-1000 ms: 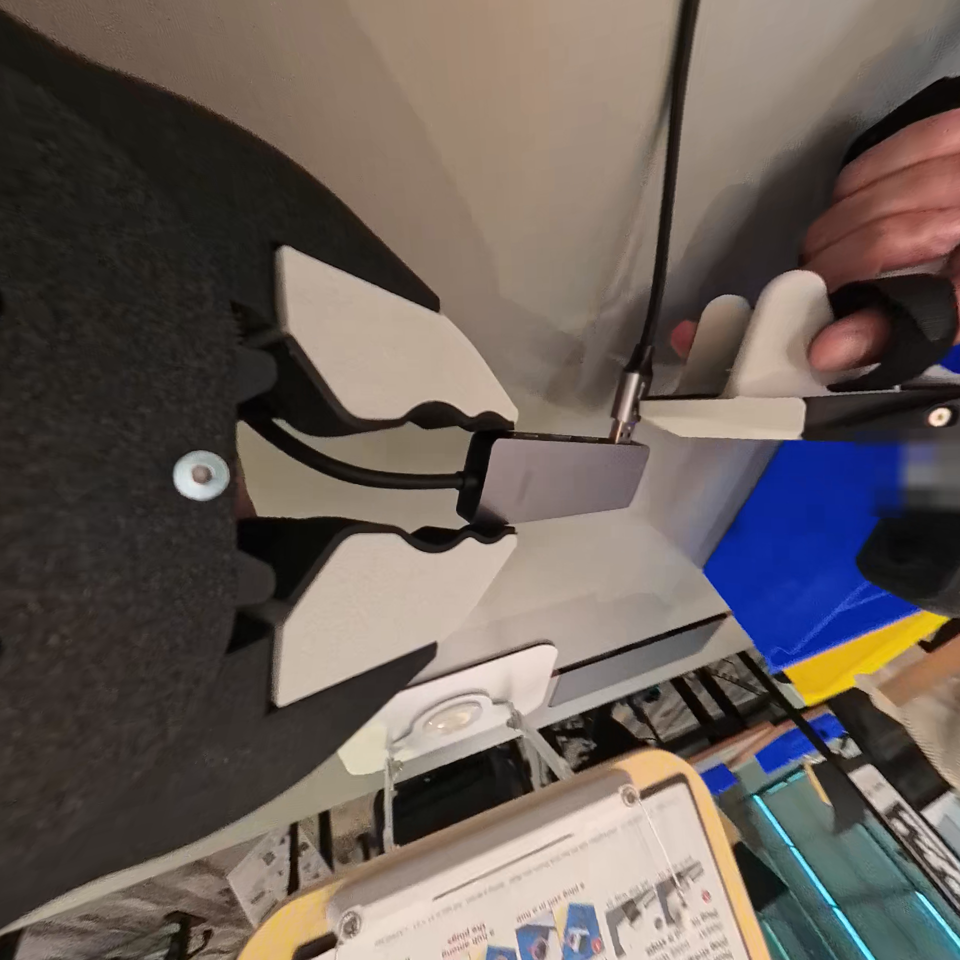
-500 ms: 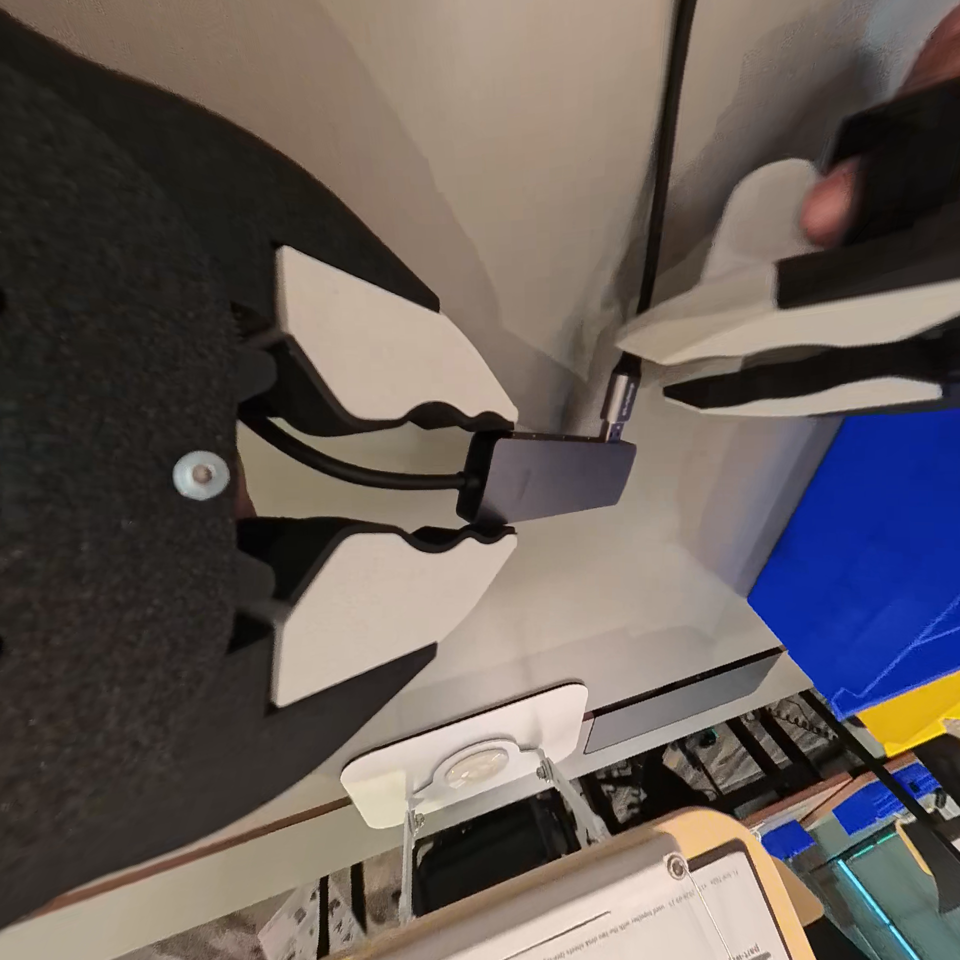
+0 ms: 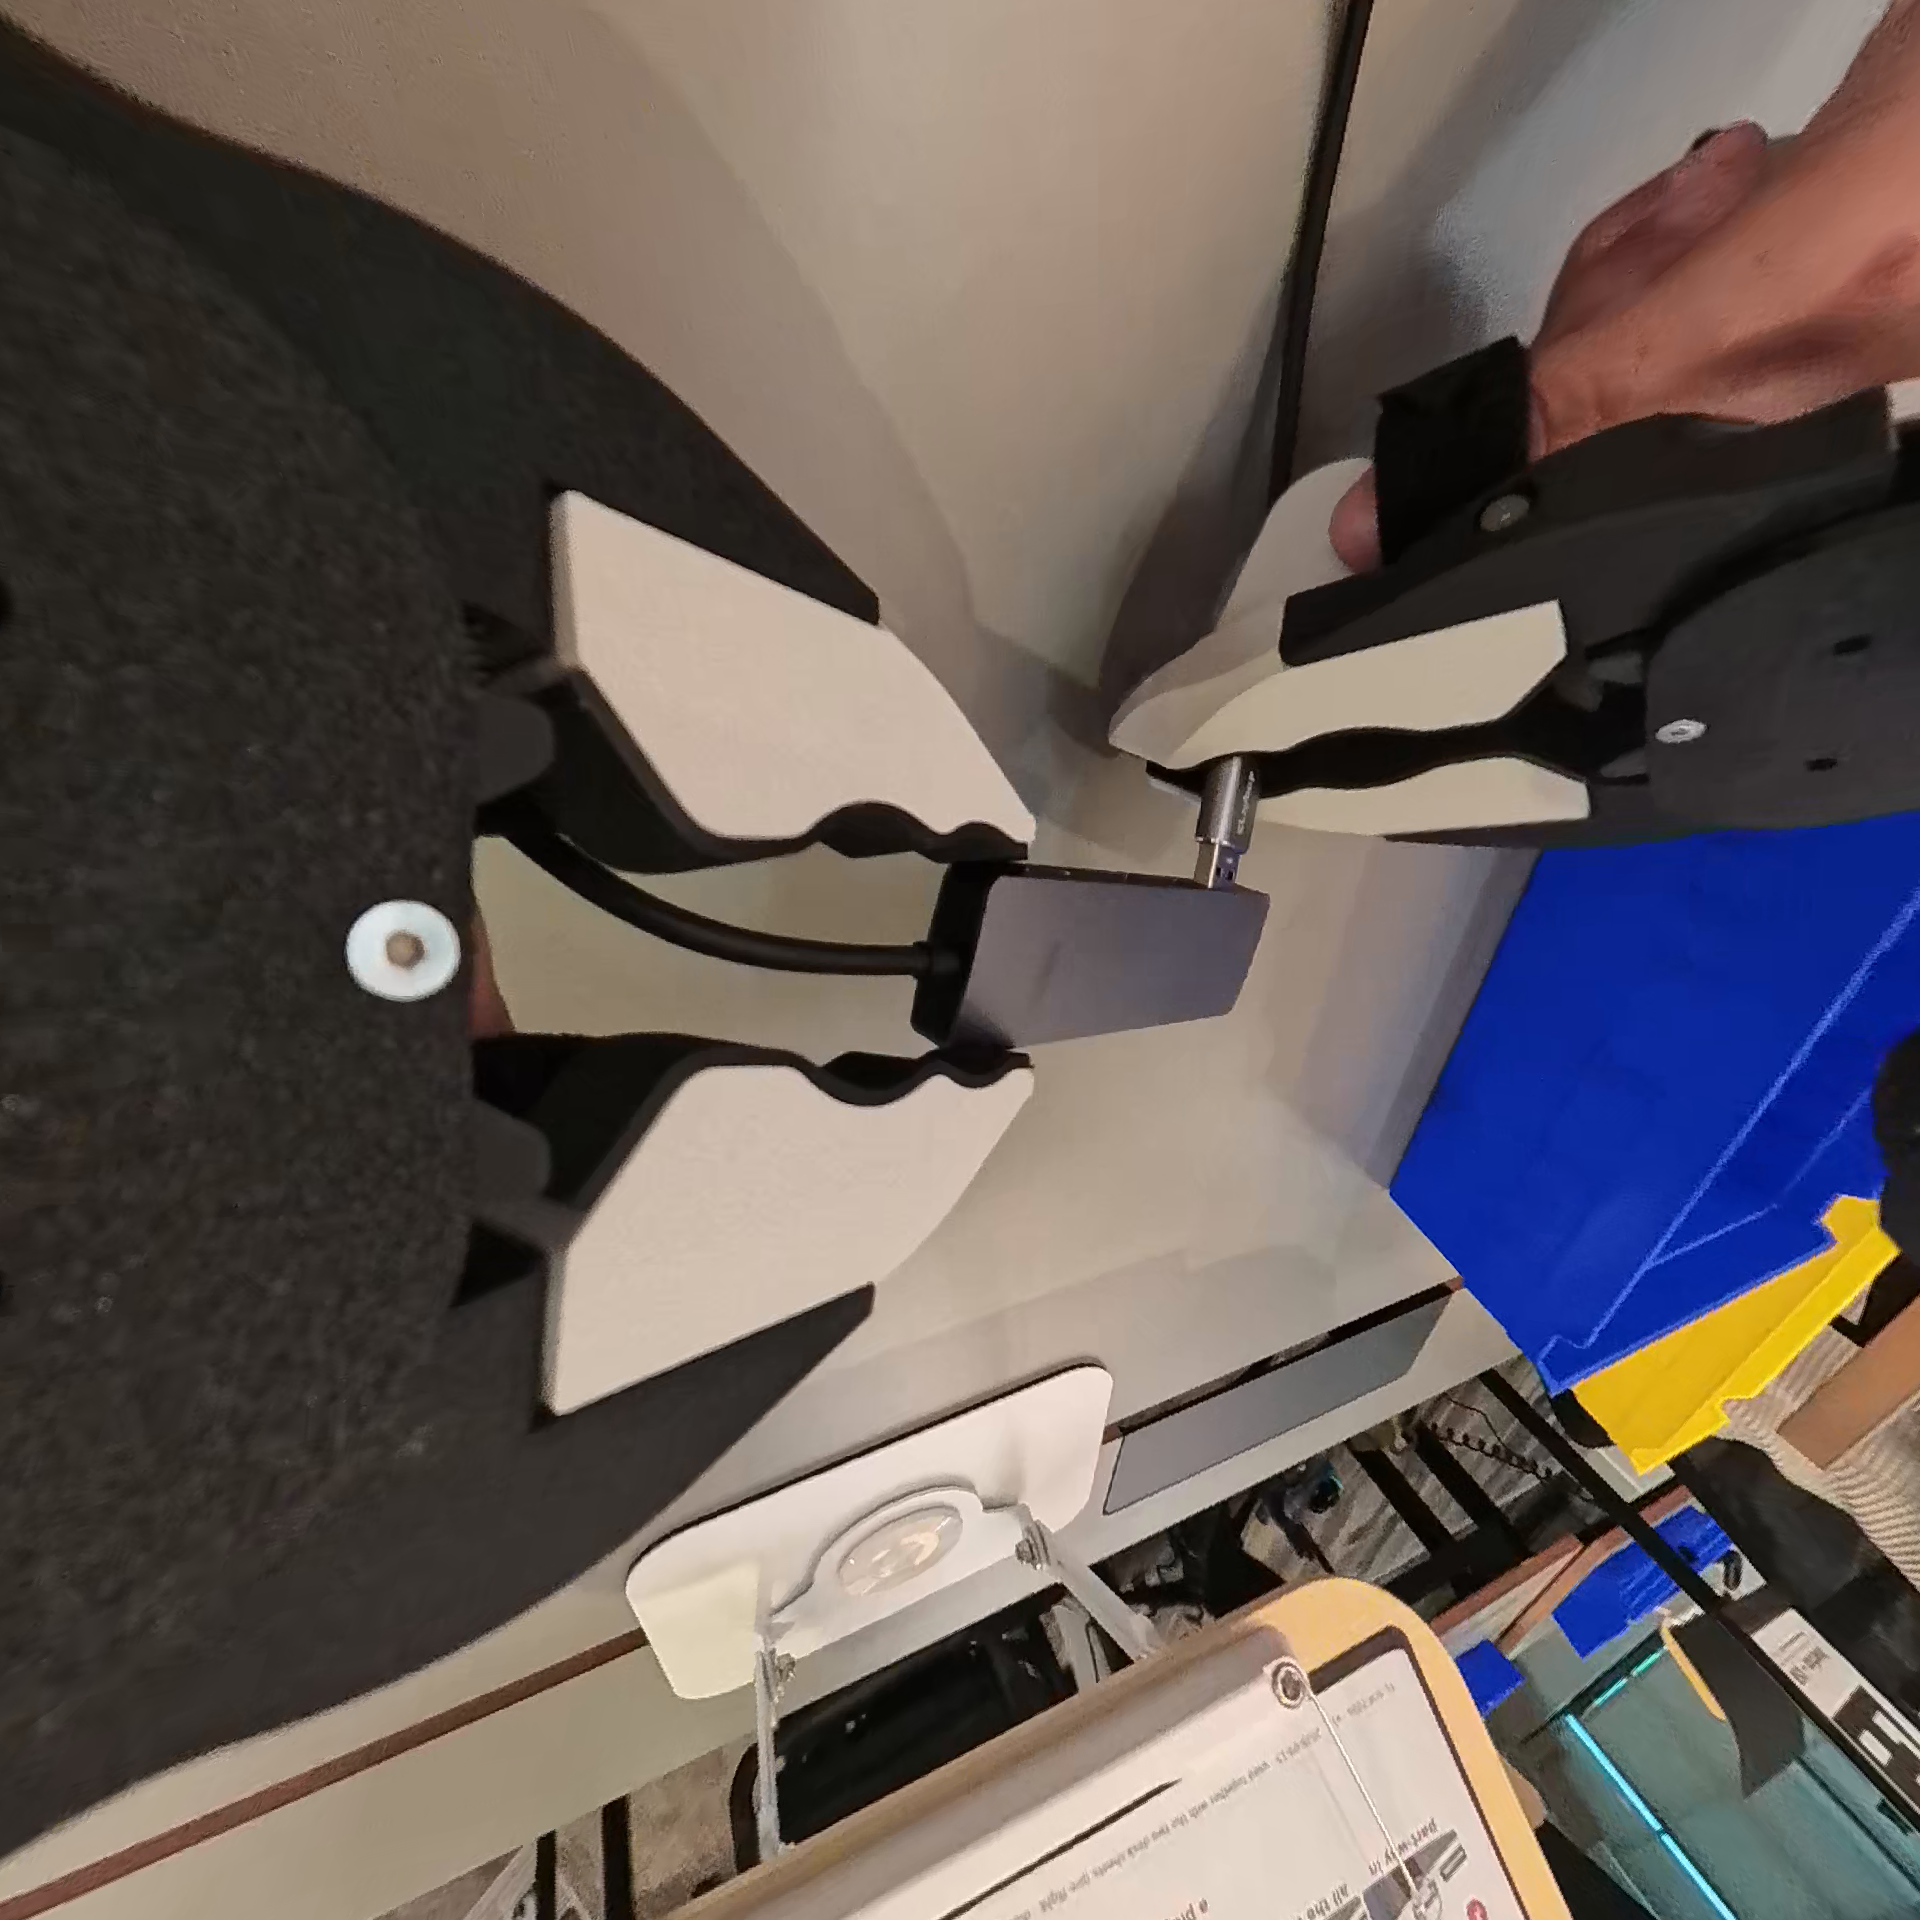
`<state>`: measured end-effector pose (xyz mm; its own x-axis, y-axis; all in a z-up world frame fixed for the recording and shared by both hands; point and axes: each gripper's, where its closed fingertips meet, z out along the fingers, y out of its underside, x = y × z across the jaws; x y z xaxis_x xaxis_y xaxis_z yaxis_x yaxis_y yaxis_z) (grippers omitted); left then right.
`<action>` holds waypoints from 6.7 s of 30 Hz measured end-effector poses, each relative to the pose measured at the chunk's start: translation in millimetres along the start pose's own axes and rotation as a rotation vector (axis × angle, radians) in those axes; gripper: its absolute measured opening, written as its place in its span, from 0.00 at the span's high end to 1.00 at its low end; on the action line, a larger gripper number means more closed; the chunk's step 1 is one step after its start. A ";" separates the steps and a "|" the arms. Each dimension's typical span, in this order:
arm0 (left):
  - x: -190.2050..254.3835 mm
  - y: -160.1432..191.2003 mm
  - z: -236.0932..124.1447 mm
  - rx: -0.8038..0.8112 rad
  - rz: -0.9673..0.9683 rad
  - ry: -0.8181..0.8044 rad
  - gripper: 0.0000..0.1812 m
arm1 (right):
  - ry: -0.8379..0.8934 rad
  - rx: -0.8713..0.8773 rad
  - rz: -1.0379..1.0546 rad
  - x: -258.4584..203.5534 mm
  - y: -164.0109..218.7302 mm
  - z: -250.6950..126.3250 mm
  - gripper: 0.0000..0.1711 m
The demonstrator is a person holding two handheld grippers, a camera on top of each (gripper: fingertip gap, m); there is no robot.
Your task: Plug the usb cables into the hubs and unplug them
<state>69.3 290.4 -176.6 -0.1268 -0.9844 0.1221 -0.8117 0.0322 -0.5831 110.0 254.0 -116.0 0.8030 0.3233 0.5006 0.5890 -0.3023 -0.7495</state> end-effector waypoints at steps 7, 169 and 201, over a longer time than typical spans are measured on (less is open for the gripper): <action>8.3 -2.0 -1.1 0.003 -0.069 0.105 0.92 | 0.041 0.042 -0.115 -2.7 -12.2 -9.5 0.80; -24.8 -8.1 0.7 0.151 0.251 -0.184 0.92 | -0.173 -0.263 0.210 -21.8 31.4 12.4 0.80; -29.0 5.8 3.2 -0.025 0.176 -0.197 0.93 | -0.209 -0.277 0.273 -28.2 35.1 18.2 0.80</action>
<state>70.1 318.6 -186.1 -0.1558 -0.9778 -0.1399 -0.8009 0.2079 -0.5615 106.3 250.6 -164.4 0.9137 0.3643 0.1803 0.3827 -0.6217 -0.6834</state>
